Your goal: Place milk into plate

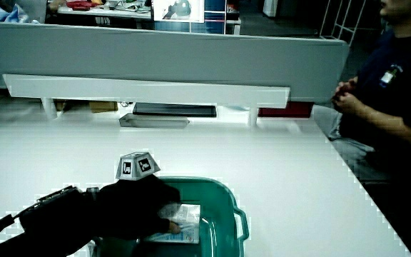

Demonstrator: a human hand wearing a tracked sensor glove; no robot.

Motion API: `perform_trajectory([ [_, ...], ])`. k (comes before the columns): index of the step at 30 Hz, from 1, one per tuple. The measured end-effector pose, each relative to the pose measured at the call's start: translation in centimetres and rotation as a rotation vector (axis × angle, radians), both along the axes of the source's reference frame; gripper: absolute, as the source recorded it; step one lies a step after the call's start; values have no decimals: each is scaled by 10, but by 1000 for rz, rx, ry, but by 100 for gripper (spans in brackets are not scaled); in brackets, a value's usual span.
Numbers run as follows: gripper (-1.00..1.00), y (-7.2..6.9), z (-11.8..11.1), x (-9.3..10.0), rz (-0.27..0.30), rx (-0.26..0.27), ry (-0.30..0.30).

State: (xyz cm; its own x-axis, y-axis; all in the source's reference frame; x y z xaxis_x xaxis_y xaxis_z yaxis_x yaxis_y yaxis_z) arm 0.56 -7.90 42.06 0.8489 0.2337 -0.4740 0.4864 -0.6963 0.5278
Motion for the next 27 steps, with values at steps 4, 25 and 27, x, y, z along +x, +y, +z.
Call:
perform_trajectory([
  [4, 0, -1, 4, -2, -13, -16, 4],
  [25, -44, 9, -6, -11, -24, -49, -44],
  [27, -56, 14, -21, -12, -4, -29, -46],
])
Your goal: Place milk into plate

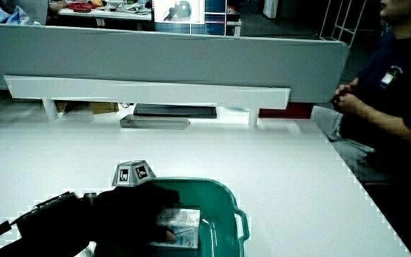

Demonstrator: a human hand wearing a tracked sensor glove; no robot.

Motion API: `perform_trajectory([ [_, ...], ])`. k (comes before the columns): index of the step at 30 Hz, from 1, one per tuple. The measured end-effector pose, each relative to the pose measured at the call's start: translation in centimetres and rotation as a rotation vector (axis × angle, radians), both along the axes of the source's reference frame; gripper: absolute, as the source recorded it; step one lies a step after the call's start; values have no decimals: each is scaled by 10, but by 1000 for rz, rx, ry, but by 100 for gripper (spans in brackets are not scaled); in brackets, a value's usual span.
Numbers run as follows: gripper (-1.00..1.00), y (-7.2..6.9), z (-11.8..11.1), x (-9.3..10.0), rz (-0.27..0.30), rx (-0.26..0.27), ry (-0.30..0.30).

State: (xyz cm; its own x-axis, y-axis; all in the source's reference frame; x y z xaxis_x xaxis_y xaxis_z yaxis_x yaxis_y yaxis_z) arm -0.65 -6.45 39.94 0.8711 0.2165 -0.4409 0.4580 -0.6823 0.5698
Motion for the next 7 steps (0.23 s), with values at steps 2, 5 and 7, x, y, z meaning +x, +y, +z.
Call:
perform_trajectory([
  [2, -67, 3, 29, -4, 21, 91, -21],
  [5, -83, 16, 11, -11, 65, 105, 12],
  [7, -94, 25, 5, -17, 82, 93, 13],
])
